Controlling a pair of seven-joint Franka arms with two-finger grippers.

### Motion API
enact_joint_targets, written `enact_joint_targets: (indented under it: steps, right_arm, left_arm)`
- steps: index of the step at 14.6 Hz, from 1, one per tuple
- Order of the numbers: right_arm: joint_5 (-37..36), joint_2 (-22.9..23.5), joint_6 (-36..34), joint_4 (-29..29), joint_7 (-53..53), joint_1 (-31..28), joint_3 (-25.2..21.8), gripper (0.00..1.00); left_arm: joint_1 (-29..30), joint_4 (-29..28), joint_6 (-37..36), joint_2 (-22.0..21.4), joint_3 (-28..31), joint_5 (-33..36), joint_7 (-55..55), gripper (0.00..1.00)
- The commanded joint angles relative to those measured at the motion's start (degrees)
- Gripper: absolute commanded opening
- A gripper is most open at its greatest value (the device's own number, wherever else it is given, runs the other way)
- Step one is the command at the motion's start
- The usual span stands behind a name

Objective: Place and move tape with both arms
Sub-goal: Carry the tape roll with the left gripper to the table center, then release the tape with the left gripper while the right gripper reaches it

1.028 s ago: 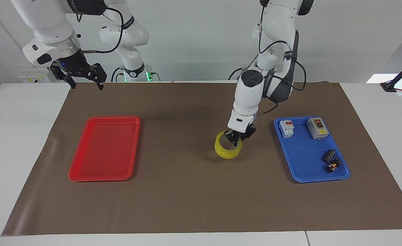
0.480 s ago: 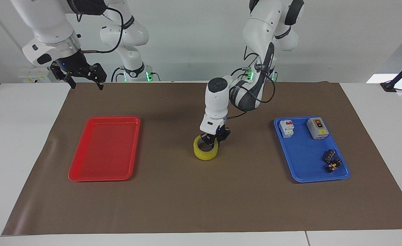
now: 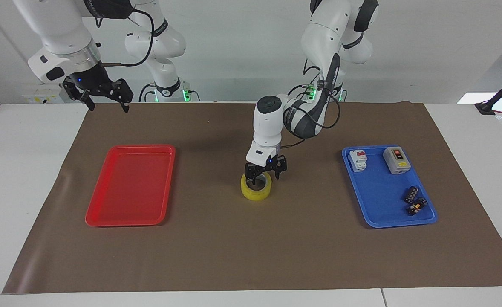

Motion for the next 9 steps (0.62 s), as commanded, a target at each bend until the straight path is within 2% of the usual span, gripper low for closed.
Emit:
enact_joint_targets:
  steps: [1, 5, 7, 9]
  right_arm:
    - [1.3, 0.1, 0.6, 0.0, -0.1, -0.8, 0.2, 1.0]
    - [1.3, 0.0, 0.6, -0.1, -0.2, -0.8, 0.2, 1.0]
    - [1.5, -0.2, 0.7, -0.5, 0.0, -0.8, 0.3, 1.0]
    - [4.8, -0.3, 0.9, -0.9, 0.0, 0.5, 0.5, 1.0]
  left_arm:
    - [4.1, -1.4, -4.2, -5.6, 0.2, 1.9, 2.6, 1.0]
    - [10.8, -1.7, -10.9, -11.6, 0.0, -0.7, 14.3, 1.0]
    - [15.2, -1.6, -14.1, -14.5, 0.0, -6.3, 23.4, 1.0]
    - [19.9, -1.0, -18.3, -16.7, 0.1, -10.3, 33.0, 1.0]
